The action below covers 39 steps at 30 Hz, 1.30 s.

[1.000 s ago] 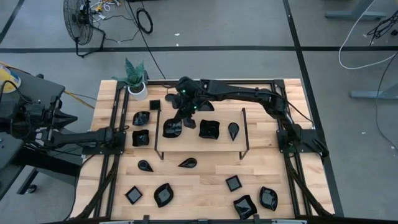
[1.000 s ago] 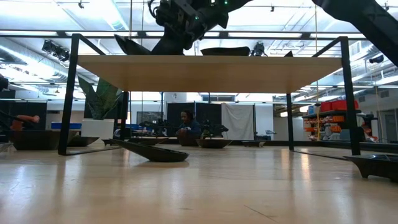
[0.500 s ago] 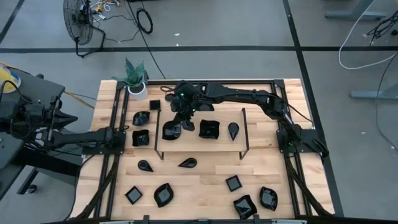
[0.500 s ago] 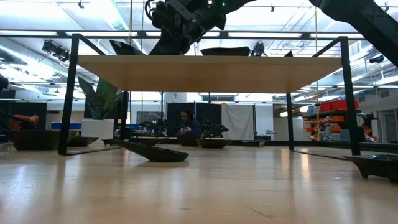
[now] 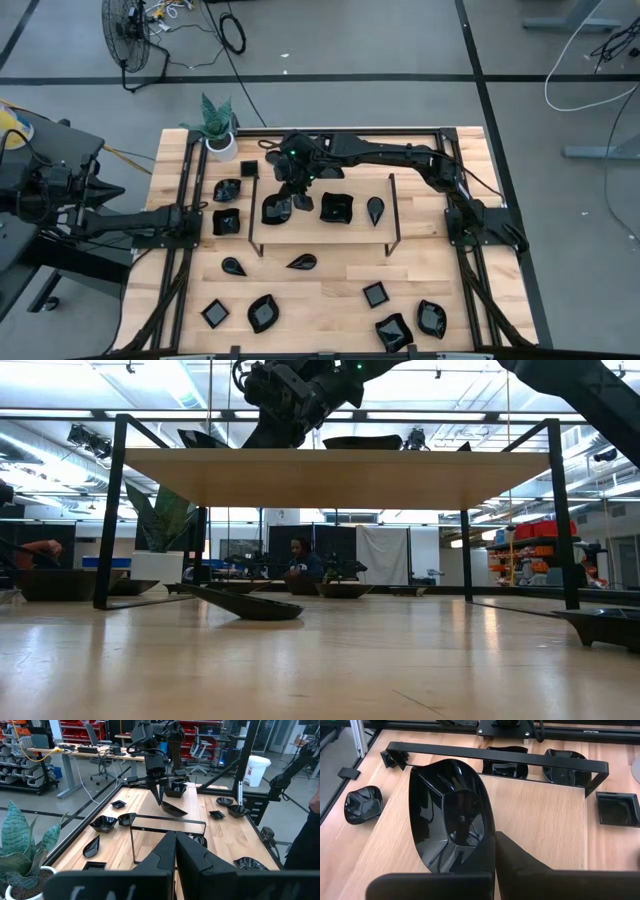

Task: Pick & Place Mini shaped plates
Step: Put the leaf shaped plate on the shelf, then stack the distorted square plate on top of the distorted square plate on the shelf

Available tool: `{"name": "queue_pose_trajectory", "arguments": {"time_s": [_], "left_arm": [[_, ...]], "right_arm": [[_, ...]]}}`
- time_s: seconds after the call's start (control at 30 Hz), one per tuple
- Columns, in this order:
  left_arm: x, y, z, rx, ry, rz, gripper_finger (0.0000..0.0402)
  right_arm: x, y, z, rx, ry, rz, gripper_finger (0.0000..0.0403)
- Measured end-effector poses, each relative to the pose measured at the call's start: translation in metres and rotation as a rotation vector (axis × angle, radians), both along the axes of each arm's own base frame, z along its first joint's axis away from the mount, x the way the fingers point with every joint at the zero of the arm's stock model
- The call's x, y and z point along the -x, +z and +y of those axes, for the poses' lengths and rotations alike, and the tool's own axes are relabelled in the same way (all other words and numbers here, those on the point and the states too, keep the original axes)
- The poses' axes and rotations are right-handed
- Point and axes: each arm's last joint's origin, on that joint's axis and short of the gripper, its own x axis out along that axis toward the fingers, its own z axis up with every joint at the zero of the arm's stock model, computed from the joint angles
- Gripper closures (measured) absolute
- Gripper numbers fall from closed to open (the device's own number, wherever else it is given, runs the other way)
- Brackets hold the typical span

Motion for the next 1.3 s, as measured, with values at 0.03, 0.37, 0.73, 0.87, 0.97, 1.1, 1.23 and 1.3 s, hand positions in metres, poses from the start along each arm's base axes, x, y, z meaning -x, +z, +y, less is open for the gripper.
{"name": "queue_pose_trajectory", "arguments": {"time_s": [0.03, 0.37, 0.73, 0.87, 0.97, 1.1, 1.23, 1.3], "left_arm": [[0.000, 0.000, 0.000, 0.000, 0.000, 0.000, 0.0383], [0.000, 0.000, 0.000, 0.000, 0.000, 0.000, 0.0383], [0.000, 0.000, 0.000, 0.000, 0.000, 0.000, 0.0383], [0.000, 0.000, 0.000, 0.000, 0.000, 0.000, 0.0383], [0.000, 0.000, 0.000, 0.000, 0.000, 0.000, 0.0383], [0.000, 0.000, 0.000, 0.000, 0.000, 0.000, 0.0383], [0.000, 0.000, 0.000, 0.000, 0.000, 0.000, 0.0383], [0.000, 0.000, 0.000, 0.000, 0.000, 0.000, 0.0383]], "right_arm": [[0.000, 0.000, 0.000, 0.000, 0.001, 0.000, 0.0403], [0.000, 0.000, -0.001, 0.021, -0.016, 0.002, 0.0390], [0.000, 0.000, -0.001, 0.024, -0.013, 0.002, 0.0333], [0.000, 0.000, -0.001, 0.024, -0.013, 0.002, 0.0319], [0.000, 0.000, -0.001, 0.024, -0.013, 0.002, 0.0308], [0.000, 0.000, -0.001, 0.024, -0.013, 0.002, 0.0292], [0.004, 0.008, -0.001, 0.027, -0.015, -0.011, 0.0276], [0.006, 0.013, -0.001, 0.033, -0.020, -0.025, 0.0270]]}}
